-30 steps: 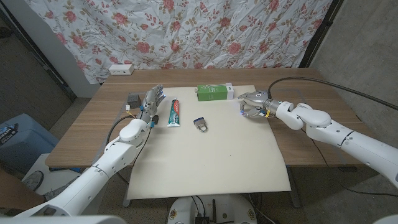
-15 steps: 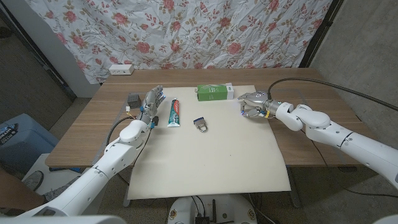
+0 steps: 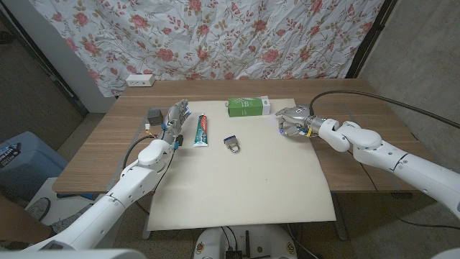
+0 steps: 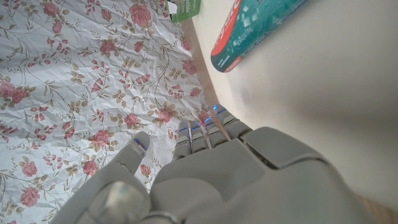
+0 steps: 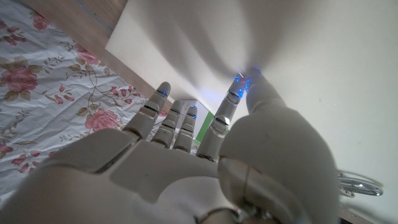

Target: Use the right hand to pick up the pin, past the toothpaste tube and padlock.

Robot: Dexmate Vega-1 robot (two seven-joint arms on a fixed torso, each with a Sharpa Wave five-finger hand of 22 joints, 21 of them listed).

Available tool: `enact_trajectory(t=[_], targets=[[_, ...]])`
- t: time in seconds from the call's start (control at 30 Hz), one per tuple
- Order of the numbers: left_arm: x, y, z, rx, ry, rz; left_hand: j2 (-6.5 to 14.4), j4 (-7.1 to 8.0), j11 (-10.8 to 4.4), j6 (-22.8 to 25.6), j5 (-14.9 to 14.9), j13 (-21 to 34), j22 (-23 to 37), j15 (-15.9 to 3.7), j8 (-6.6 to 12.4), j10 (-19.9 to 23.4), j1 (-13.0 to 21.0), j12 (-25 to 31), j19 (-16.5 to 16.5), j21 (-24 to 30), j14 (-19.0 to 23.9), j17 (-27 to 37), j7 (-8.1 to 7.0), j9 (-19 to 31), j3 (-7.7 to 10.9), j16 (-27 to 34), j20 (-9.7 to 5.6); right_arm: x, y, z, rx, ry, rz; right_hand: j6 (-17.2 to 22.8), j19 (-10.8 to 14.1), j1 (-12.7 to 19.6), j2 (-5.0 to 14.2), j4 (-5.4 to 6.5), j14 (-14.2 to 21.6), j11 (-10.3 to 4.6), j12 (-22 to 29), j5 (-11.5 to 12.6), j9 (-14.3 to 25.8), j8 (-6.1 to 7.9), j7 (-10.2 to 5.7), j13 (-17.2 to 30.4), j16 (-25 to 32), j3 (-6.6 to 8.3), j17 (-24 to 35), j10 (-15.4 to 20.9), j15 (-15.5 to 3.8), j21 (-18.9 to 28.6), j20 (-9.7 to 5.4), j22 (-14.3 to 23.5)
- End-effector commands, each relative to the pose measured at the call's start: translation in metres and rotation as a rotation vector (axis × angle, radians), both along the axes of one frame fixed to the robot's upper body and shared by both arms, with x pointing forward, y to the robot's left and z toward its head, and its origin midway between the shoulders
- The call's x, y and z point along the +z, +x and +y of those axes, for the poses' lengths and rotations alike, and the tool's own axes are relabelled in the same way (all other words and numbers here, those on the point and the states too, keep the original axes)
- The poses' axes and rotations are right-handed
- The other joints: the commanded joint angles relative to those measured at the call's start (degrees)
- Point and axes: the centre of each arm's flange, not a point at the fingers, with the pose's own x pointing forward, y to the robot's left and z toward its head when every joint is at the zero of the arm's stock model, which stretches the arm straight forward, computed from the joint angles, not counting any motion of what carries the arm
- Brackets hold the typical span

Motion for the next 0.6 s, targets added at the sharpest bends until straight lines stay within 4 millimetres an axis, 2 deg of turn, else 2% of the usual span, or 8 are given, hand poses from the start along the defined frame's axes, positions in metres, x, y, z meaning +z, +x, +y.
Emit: enact_trajectory(t=[0.03, 0.33, 0.6], targets=[[0.003, -0.007, 0.001, 0.01, 0.009, -0.02, 3.63, 0.09, -0.09, 0.42, -0.03, 0.14, 0.33, -0.04, -0.04, 0.42, -0.34, -0.01, 0.42, -0.12, 0.33, 0.27, -0.06, 0.13, 0.5, -0.06, 0.0, 0.006, -0.001, -0.004, 0.009, 0.045, 0.007, 1.89, 0.4, -0.11, 0.62, 0.28, 0.42, -0.12, 0.2, -0.23, 0.14, 0.41, -0.2, 0.19, 0.32, 0.12, 0.26, 0.64, -1.12, 0.26, -0.48, 0.15], [0.008, -0.01, -0.004, 0.022, 0.053, -0.017, 3.64, 0.08, -0.24, 0.48, -0.02, 0.14, 0.33, -0.04, -0.03, 0.44, -0.31, -0.01, 0.49, -0.1, 0.35, 0.26, -0.07, 0.12, 0.56, -0.07, -0.01, 0.014, -0.005, -0.007, 0.028, 0.079, 0.001, 2.38, 0.42, -0.38, 0.83, 0.37, 0.5, -0.14, 0.15, -0.31, 0.01, 0.46, -0.21, 0.19, 0.41, 0.02, 0.39, 0.88, -1.24, 0.21, -0.48, 0.16], [0.018, -0.022, -0.01, 0.051, 0.155, -0.021, 3.67, 0.05, -0.33, 0.13, -0.02, 0.14, 0.32, -0.13, -0.19, -0.1, -0.27, -0.22, 0.38, -0.15, -0.19, 0.25, -0.51, 0.12, 0.66, -0.27, -0.1, 0.018, -0.011, -0.01, 0.044, 0.135, -0.005, 2.52, 0.45, -0.56, 0.95, 0.4, 0.48, -0.31, 0.04, -0.35, -0.1, 0.4, -0.25, 0.18, 0.45, -0.05, 0.49, 0.86, -1.26, 0.18, -0.54, 0.16]])
